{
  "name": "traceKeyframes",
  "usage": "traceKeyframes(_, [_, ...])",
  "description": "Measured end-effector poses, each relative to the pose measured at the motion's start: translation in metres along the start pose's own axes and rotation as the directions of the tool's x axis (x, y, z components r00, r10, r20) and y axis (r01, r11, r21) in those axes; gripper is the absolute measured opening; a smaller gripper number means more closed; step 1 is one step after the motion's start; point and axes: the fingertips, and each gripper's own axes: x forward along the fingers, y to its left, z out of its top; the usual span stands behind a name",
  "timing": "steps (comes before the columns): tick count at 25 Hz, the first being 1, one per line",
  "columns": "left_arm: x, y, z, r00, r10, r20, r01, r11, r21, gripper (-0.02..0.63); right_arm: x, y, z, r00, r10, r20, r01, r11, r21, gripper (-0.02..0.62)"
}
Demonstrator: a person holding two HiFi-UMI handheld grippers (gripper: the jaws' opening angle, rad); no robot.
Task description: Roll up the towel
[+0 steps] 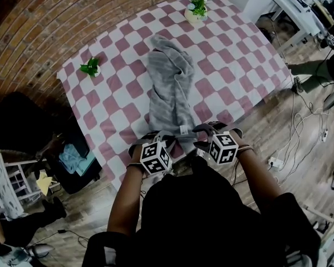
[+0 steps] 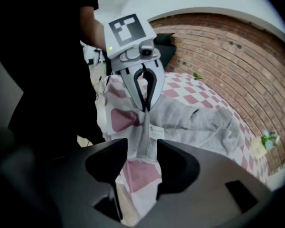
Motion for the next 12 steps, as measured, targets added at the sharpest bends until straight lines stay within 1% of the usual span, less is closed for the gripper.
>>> traceKeyframes(2, [-0.005, 0.006, 0.005, 0.999, 0.014, 0.029, -0.013, 0.999, -0.051, 0.017, -0.006, -0.006, 0.016, 0.992, -0.075, 0.098, 0.066, 0.994, 0.091, 0.194])
traceKeyframes(4, [-0.011, 0.011, 0.011, 0.998, 0.030, 0.055, -0.025, 0.996, -0.086, 0.017, -0.005, -0.011, 0.029, 0.977, -0.149, 0.153, 0.126, 0.981, 0.150, 0.198])
traceKeyframes(6, [-0.015, 0.015, 0.015, 0.997, 0.045, 0.066, -0.039, 0.995, -0.097, 0.017, 0.002, -0.015, 0.031, 0.966, -0.216, 0.143, 0.194, 0.969, 0.152, 0.201])
traceKeyframes(8, [-0.019, 0.017, 0.018, 0.996, 0.059, 0.062, -0.053, 0.995, -0.090, 0.017, 0.007, -0.021, 0.027, 0.955, -0.281, 0.098, 0.271, 0.957, 0.104, 0.196])
traceKeyframes(9, [-0.020, 0.018, 0.018, 0.996, 0.063, 0.058, -0.058, 0.995, -0.086, 0.017, 0.006, -0.025, 0.024, 0.948, -0.310, 0.078, 0.305, 0.950, 0.073, 0.166])
traceKeyframes(10, [-0.020, 0.018, 0.018, 0.996, 0.066, 0.053, -0.061, 0.995, -0.084, 0.017, 0.004, -0.028, 0.022, 0.939, -0.336, 0.069, 0.334, 0.942, 0.046, 0.112])
traceKeyframes(11, [-0.020, 0.019, 0.017, 0.997, 0.067, 0.047, -0.062, 0.994, -0.085, 0.017, 0.001, -0.031, 0.020, 0.931, -0.357, 0.072, 0.356, 0.934, 0.030, 0.064])
traceKeyframes(12, [-0.020, 0.019, 0.016, 0.997, 0.067, 0.043, -0.063, 0.994, -0.089, 0.017, -0.004, -0.033, 0.020, 0.925, -0.370, 0.084, 0.369, 0.929, 0.028, 0.038])
